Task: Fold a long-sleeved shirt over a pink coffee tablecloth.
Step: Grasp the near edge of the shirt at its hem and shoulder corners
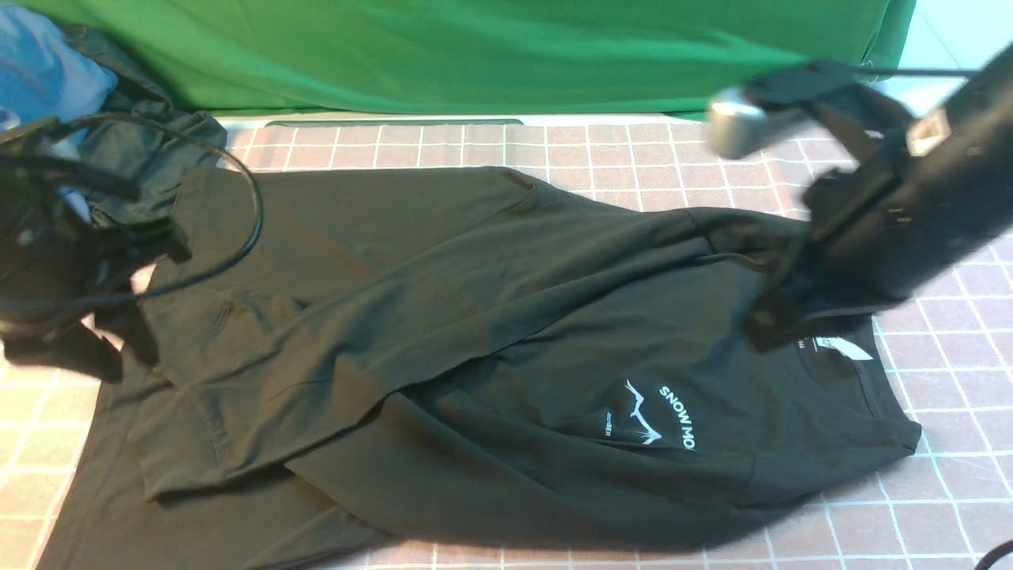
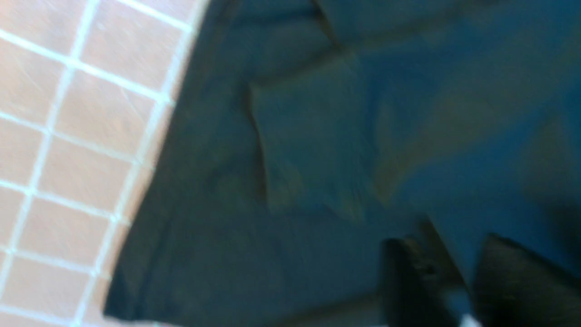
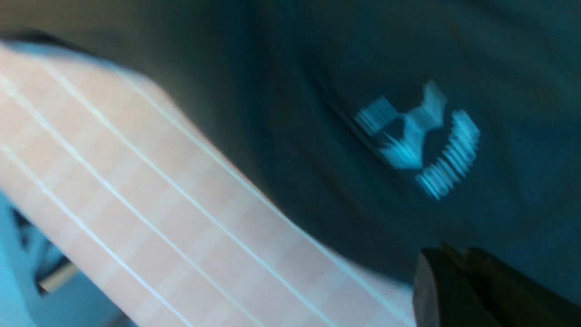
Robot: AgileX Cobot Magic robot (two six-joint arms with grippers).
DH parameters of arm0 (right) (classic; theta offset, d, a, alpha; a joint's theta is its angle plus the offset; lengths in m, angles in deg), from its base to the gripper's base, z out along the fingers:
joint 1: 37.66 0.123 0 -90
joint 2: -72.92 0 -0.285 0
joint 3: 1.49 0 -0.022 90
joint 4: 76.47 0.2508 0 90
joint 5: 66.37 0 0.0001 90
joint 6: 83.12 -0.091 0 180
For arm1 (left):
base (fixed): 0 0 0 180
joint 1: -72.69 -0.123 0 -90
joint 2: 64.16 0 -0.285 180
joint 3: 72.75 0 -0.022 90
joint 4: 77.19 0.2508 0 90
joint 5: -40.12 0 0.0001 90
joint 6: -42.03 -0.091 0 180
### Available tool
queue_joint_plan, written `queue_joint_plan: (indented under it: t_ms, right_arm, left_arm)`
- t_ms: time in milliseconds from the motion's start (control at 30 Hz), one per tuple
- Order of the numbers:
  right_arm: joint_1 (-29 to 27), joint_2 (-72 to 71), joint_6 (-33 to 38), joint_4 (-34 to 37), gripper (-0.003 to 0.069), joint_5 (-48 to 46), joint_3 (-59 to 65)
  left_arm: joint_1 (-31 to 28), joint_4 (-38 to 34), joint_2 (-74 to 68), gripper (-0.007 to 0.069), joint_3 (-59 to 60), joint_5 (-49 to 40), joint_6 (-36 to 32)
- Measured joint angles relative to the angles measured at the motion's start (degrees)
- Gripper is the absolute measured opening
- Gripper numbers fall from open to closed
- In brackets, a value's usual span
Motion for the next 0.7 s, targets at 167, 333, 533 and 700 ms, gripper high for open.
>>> queue_joint_plan:
  t_ms: [167, 333, 533, 700]
  right_arm:
    - [-3.8, 0.0, -3.3, -2.0, 0.0136, -3.0, 3.0]
    - [-2.0, 0.0, -3.9, -2.6, 0.033, -1.8, 10.8]
    - [-1.4, 0.3, -6.4, -2.8, 0.0521, 7.0, 22.9]
    - [-0.9, 4.4, -6.2, -0.7, 0.0539, 13.5, 26.3]
  left_arm:
    - [0.0, -1.2, 10.6, 0.0013, 9.9, 2.8, -0.6]
    - [0.0, -1.4, 12.1, 0.0013, 16.9, 3.9, -0.6]
    - [0.0, -1.5, 10.2, 0.0013, 23.4, 8.7, -0.6]
    - [0.0, -2.3, 9.3, 0.0013, 24.4, 11.9, -0.6]
